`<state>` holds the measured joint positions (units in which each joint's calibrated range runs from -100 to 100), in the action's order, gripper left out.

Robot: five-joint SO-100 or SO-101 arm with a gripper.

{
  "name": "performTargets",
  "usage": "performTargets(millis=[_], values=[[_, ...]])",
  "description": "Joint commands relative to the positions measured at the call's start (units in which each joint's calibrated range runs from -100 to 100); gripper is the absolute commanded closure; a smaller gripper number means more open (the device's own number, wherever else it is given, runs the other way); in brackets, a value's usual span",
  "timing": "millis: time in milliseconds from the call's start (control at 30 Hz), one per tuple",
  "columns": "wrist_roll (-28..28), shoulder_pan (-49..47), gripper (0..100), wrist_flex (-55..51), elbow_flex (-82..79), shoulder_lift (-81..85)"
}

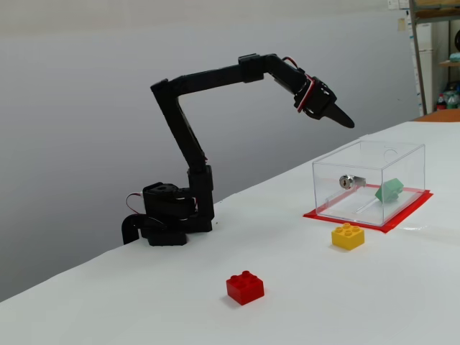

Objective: Pick the green lego brick and place it into the transparent box

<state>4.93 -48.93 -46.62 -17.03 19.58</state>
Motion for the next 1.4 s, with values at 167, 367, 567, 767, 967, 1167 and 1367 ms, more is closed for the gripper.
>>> performTargets(millis=[167, 367, 567, 767, 967, 1167, 1367], values=[[-0.2, 10.0, 99, -0.3, -14.2, 20.2], [-0.2, 18.9, 99, -0.3, -25.9, 32.8], [-0.2, 27.3, 99, -2.6, -33.8, 43.3], [-0.2, 35.7, 99, -12.0, -38.5, 51.5], [-0.3, 46.2, 99, -13.5, -43.0, 57.3], [-3.2, 53.6, 99, -13.5, -48.9, 63.9], [-3.2, 58.8, 99, -13.6, -54.2, 70.6]])
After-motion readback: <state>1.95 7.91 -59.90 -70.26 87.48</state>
